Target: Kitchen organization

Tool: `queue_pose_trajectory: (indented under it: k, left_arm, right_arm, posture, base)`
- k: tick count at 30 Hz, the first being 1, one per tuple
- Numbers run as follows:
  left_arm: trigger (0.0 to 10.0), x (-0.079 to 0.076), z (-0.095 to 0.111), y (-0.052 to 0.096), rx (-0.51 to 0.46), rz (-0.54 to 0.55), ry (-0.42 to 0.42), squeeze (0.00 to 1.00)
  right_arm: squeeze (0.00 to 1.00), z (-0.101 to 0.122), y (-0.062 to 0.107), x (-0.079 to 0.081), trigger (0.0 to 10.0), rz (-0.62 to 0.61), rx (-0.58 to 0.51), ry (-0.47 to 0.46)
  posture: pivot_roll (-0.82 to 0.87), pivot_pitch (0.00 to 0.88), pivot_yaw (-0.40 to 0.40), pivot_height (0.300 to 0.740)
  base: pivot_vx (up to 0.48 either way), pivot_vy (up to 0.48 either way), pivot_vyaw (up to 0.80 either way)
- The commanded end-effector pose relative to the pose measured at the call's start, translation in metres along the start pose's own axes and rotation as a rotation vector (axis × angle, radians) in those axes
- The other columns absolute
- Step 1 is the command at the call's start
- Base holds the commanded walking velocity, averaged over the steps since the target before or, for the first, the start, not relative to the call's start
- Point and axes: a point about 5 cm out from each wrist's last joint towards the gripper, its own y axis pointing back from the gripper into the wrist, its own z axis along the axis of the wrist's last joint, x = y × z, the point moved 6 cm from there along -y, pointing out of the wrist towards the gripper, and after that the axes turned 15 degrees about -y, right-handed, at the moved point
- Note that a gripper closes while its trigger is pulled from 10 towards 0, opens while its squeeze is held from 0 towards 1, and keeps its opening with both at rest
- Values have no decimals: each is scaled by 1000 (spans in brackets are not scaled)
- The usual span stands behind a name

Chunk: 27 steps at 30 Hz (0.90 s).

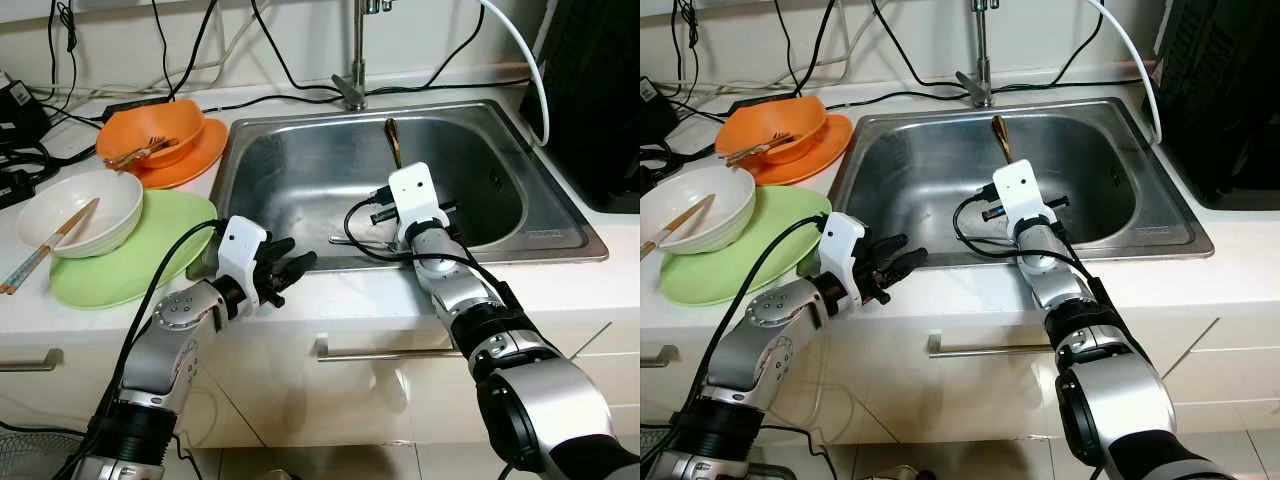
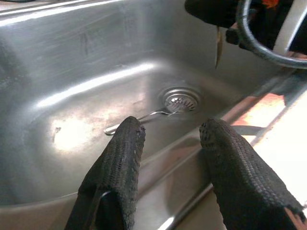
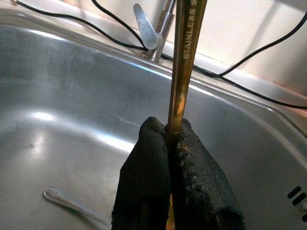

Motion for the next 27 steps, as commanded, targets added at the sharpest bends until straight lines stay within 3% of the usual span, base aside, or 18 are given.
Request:
queue_pose_trajectory:
  k: [1, 2, 4, 5, 19, 20, 21, 22, 27]
  left_arm:
    - [10000, -4, -8, 1, 38, -11, 0, 0]
    - [10000, -5, -8, 1, 37, -12, 1, 0]
    - [10000, -5, -9, 1, 38, -13, 2, 0]
    - [10000, -5, -9, 1, 38, -13, 2, 0]
    - [10000, -9, -5, 0, 17, -16, 10, 0]
    - [10000, -8, -5, 1, 15, -13, 9, 0]
    - [10000, -8, -4, 1, 13, -7, 8, 0]
    - [10000, -6, -3, 2, 11, 6, 1, 0]
    - [10000, 4, 1, 1, -8, 78, -33, 0]
  right_arm:
    - [0, 7, -4, 3, 10000, 11, -2, -6]
    - [67, 5, -4, 4, 10000, 13, 4, -5]
    - [898, 3, -3, 5, 10000, 20, 11, -4]
    - [1000, 1, -2, 6, 10000, 24, 16, -2]
    - [1000, -7, 1, 11, 10000, 53, 37, 6]
    - [282, -6, 1, 12, 10000, 53, 30, 8]
    - [282, -5, 1, 13, 10000, 54, 21, 4]
    - [0, -1, 1, 15, 10000, 60, 3, -3]
    - [0, 16, 1, 20, 10000, 79, -89, -42]
  posture:
    - [167, 0, 119, 740]
    - [166, 0, 118, 740]
    - [166, 0, 118, 740]
    - [166, 0, 119, 740]
    - [169, 0, 111, 740]
    - [170, 0, 111, 740]
    - [171, 0, 111, 740]
    - [174, 0, 109, 740]
    - [174, 0, 109, 740]
  base:
    - [0, 0, 0]
    - [0, 0, 0]
    - [0, 0, 0]
    - [0, 0, 0]
    - [0, 0, 0]
    - [0, 0, 0]
    - [0, 0, 0]
    - [0, 0, 0]
    - [0, 0, 0]
